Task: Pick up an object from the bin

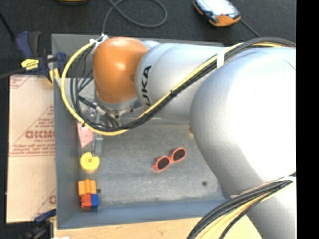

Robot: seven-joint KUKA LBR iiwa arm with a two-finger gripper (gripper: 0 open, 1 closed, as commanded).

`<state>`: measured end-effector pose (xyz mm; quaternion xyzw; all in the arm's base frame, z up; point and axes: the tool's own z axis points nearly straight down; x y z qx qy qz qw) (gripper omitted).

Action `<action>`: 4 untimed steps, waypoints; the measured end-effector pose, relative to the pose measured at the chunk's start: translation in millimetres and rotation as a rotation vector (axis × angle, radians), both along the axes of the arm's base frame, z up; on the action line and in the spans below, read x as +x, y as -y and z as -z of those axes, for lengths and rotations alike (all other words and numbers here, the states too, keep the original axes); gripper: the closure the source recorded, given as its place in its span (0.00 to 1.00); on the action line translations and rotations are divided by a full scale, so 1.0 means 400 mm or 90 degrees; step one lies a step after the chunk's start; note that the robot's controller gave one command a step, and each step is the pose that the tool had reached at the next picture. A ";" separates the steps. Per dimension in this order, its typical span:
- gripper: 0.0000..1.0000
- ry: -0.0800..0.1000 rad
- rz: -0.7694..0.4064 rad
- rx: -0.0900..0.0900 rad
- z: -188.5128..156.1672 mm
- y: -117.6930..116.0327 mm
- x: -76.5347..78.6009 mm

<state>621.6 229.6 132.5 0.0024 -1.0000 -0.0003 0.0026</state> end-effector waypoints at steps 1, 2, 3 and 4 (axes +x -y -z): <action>0.00 0.005 0.003 0.001 -0.014 0.002 0.006; 0.00 0.011 -0.104 0.001 0.119 -0.015 0.060; 0.00 0.005 0.127 0.001 0.067 -0.018 0.063; 0.00 0.006 -0.018 0.000 0.049 -0.019 0.061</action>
Offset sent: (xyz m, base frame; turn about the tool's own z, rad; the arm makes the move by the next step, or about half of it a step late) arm 0.0243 0.0073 -0.0625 -0.1926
